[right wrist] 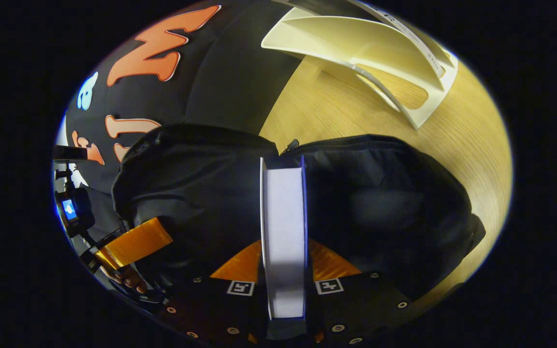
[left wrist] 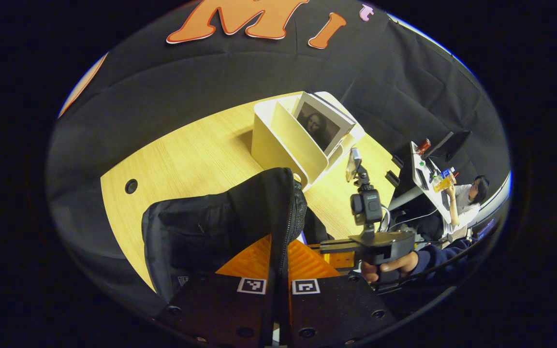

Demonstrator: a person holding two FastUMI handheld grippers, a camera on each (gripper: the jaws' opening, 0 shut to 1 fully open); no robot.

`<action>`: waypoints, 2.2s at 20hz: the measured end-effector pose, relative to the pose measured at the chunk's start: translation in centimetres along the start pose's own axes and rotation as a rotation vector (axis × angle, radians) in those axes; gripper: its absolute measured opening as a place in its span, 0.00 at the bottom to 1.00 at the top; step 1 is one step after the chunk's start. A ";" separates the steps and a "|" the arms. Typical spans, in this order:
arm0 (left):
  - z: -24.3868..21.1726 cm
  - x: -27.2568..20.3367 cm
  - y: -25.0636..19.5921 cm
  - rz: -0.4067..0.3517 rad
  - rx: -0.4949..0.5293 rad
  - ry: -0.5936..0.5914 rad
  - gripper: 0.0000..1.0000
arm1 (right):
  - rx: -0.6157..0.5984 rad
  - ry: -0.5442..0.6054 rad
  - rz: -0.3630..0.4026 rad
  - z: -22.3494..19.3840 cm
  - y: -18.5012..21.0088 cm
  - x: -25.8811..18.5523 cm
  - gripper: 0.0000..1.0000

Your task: Open the schoolbag, grab two books from the bookshelf and put them into the schoolbag.

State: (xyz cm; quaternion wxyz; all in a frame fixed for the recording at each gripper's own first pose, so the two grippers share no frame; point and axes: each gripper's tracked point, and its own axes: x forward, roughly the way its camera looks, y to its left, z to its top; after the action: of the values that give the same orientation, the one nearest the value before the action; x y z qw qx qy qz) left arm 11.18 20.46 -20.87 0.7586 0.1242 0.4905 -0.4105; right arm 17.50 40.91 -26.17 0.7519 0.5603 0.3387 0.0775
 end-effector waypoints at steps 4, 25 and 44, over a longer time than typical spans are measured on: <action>-0.1 -0.1 0.2 -0.010 -0.013 -0.007 0.06 | -0.039 0.070 -0.064 -1.2 -0.4 -0.5 0.34; -0.4 1.4 0.6 0.079 -0.117 0.010 0.06 | -0.586 0.045 -0.509 15.6 -4.8 -20.0 0.98; -0.2 1.6 1.9 0.169 -0.149 0.041 0.06 | -0.773 0.212 -0.650 31.5 1.3 -20.9 0.99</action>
State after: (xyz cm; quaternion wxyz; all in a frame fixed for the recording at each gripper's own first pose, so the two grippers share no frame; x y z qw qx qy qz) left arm 12.76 20.99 -22.77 0.7875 0.1164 0.5229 -0.3049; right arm 20.78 6.09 -11.66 0.8508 0.0962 0.5164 0.0157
